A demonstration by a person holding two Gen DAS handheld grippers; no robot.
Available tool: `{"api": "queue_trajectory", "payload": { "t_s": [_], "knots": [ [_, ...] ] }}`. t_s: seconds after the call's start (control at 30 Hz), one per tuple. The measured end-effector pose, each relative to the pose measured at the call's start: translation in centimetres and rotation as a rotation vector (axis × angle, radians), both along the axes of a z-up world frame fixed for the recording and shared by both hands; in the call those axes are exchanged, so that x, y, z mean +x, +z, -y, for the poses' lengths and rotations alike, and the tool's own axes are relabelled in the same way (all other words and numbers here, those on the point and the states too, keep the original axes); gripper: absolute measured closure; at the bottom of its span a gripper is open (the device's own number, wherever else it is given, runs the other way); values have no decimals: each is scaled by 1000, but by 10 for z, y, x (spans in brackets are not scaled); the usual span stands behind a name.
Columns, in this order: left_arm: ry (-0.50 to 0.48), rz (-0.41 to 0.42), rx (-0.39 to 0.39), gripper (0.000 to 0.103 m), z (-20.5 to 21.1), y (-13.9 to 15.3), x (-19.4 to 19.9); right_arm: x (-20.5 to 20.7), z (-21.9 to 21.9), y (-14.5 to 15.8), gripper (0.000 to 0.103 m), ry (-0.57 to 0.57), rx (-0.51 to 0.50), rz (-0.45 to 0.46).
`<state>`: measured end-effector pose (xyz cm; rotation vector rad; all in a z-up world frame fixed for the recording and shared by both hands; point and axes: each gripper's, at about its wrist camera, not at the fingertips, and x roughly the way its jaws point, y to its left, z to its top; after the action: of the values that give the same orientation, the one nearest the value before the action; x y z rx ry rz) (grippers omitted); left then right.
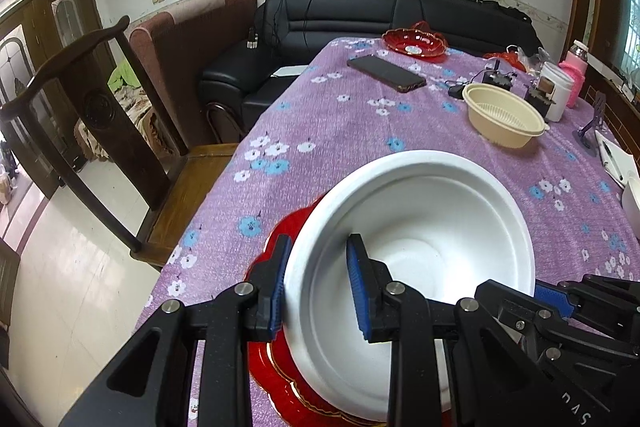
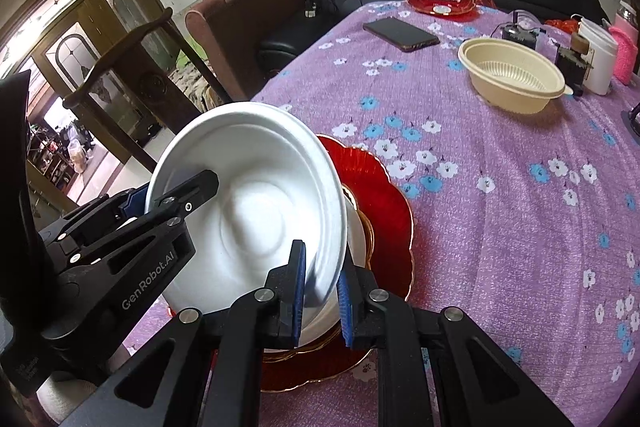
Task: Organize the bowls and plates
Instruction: 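Carry the second white bowl over the red plate stack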
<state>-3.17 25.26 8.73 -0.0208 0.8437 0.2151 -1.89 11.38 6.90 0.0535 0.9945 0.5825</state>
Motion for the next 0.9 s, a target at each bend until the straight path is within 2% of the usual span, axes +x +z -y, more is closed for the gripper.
{"api": "queue_trajectory", "payload": {
  "t_s": [0.37,0.9],
  "knots": [
    [2,-22,7,76,0,-14,7,8,-4,-15,86,-6,-12,-36],
    [24,-2,25,75,-3,-12,4,6,-12,-14,84,6,-17,-19]
  ]
}}
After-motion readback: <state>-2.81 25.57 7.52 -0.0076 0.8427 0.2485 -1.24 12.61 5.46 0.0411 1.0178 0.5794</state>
